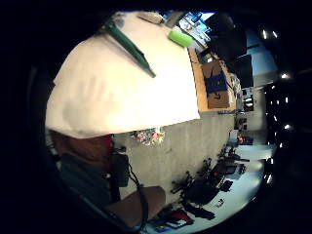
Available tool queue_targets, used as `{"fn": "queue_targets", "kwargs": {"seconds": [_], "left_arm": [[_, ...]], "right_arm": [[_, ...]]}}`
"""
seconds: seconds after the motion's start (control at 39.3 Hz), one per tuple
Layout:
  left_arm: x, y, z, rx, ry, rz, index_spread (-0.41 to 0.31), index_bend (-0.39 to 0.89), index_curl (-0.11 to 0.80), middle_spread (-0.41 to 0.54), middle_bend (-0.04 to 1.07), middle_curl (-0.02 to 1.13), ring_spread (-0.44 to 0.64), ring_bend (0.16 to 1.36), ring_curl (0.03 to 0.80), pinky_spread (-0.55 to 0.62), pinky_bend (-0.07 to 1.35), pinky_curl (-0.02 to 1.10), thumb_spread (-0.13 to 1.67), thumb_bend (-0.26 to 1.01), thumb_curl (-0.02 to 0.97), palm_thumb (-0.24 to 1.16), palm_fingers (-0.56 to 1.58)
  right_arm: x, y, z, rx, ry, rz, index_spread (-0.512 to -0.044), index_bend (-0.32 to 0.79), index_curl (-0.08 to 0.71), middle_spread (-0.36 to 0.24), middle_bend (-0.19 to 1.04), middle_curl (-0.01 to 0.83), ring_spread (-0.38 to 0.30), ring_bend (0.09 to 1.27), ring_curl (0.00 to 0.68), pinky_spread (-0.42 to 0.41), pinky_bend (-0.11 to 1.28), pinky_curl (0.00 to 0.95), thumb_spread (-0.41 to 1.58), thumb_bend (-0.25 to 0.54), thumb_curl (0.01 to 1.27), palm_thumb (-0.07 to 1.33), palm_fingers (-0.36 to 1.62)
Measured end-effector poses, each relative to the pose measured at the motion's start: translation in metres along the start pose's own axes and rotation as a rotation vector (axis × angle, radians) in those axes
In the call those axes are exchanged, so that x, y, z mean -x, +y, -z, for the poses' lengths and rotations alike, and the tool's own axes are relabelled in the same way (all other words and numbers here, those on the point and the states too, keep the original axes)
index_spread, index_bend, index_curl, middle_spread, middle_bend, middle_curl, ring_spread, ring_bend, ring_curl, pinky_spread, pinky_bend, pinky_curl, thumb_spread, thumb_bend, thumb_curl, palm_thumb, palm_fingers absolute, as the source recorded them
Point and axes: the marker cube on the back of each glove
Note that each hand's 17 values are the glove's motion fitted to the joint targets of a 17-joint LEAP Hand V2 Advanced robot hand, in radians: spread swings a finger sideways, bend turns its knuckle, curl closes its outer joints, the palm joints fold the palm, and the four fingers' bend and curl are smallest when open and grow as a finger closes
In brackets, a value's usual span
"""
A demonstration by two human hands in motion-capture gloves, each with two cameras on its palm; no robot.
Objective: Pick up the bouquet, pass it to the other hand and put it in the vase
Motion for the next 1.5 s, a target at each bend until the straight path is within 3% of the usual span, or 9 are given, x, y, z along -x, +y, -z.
{"fn": "queue_targets", "kwargs": {"seconds": [0.23,0.48,0.64,0.74,0.97,1.15,1.25,1.32,1.5], "left_arm": [[0.003,-0.010,-0.016,0.013,0.007,0.010,0.002,0.10,0.157,0.224,0.25,0.29,0.46,0.59,0.235,0.46,0.65,0.31,0.93,-0.06,0.098,-0.08,0.13],[0.001,-0.008,-0.014,0.014,0.013,0.003,0.006,0.11,0.166,0.227,0.26,0.31,0.46,0.61,0.244,0.46,0.66,0.32,0.93,-0.07,0.121,-0.08,0.11],[0.002,-0.012,-0.021,0.008,0.017,0.002,0.006,0.11,0.170,0.234,0.26,0.31,0.46,0.62,0.249,0.46,0.67,0.33,0.93,-0.07,0.130,-0.08,0.10],[0.002,-0.014,-0.025,0.012,0.013,0.002,0.007,0.11,0.173,0.236,0.26,0.32,0.46,0.62,0.251,0.46,0.67,0.33,0.93,-0.07,0.135,-0.08,0.10],[0.002,-0.012,-0.024,0.029,0.014,-0.001,0.007,0.11,0.179,0.238,0.26,0.32,0.46,0.63,0.256,0.46,0.68,0.33,0.94,-0.07,0.143,-0.08,0.09],[0.004,-0.010,-0.026,0.047,0.017,0.009,0.007,0.11,0.184,0.239,0.26,0.33,0.46,0.63,0.256,0.46,0.68,0.33,0.94,-0.07,0.148,-0.08,0.09],[0.007,-0.015,-0.031,0.032,0.024,0.005,0.007,0.11,0.186,0.239,0.26,0.33,0.46,0.63,0.256,0.46,0.68,0.34,0.94,-0.07,0.150,-0.08,0.09],[0.009,-0.020,-0.035,0.015,0.025,0.006,0.007,0.11,0.187,0.239,0.26,0.33,0.47,0.63,0.256,0.46,0.68,0.34,0.94,-0.07,0.151,-0.08,0.09],[0.001,-0.018,-0.027,0.017,0.059,0.002,0.007,0.11,0.190,0.240,0.26,0.33,0.47,0.63,0.256,0.46,0.69,0.34,0.94,-0.07,0.153,-0.08,0.09]], "right_arm": [[-0.080,-0.071,-0.044,0.017,-0.053,-0.092,-0.381,0.11,0.196,0.051,0.22,0.284,0.194,0.25,0.194,0.318,0.53,0.326,1.10,-0.010,0.22,0.22,-0.01],[-0.112,-0.122,-0.089,0.022,-0.128,-0.127,-0.381,0.11,0.188,0.060,0.21,0.298,0.204,0.24,0.203,0.319,0.55,0.336,1.08,-0.013,0.26,0.28,-0.04],[-0.080,-0.097,-0.057,0.090,-0.263,-0.041,-0.376,0.12,0.193,0.061,0.21,0.307,0.203,0.24,0.210,0.320,0.55,0.339,1.07,-0.013,0.27,0.33,-0.04],[-0.071,-0.098,-0.076,0.230,-0.329,-0.026,-0.372,0.13,0.196,0.050,0.22,0.314,0.198,0.24,0.216,0.319,0.55,0.340,1.08,0.011,0.29,0.41,0.00],[-0.064,-0.108,-0.101,0.264,-0.432,-0.018,-0.355,0.16,0.215,-0.005,0.24,0.331,0.170,0.31,0.241,0.297,0.52,0.329,1.10,0.073,0.35,0.63,0.13],[-0.072,-0.124,-0.105,0.015,-0.291,-0.196,-0.323,0.35,0.304,-0.063,0.27,0.349,0.039,0.36,0.254,0.247,0.40,0.286,1.10,0.164,0.42,0.86,0.68],[-0.073,-0.124,-0.102,-0.027,-0.266,-0.193,-0.304,0.28,0.309,-0.112,0.34,0.383,-0.078,0.51,0.305,0.117,0.38,0.283,0.99,0.120,0.45,0.88,1.07],[-0.074,-0.122,-0.102,-0.029,-0.274,-0.199,-0.283,0.19,0.329,-0.127,0.39,0.421,-0.120,0.61,0.372,-0.044,0.53,0.355,0.92,0.081,0.47,0.87,1.33],[-0.072,-0.119,-0.103,-0.110,-0.339,-0.221,-0.260,0.18,0.366,-0.147,0.59,0.512,-0.161,0.85,0.485,-0.193,0.59,0.418,0.85,0.026,0.50,0.89,1.51]]}}
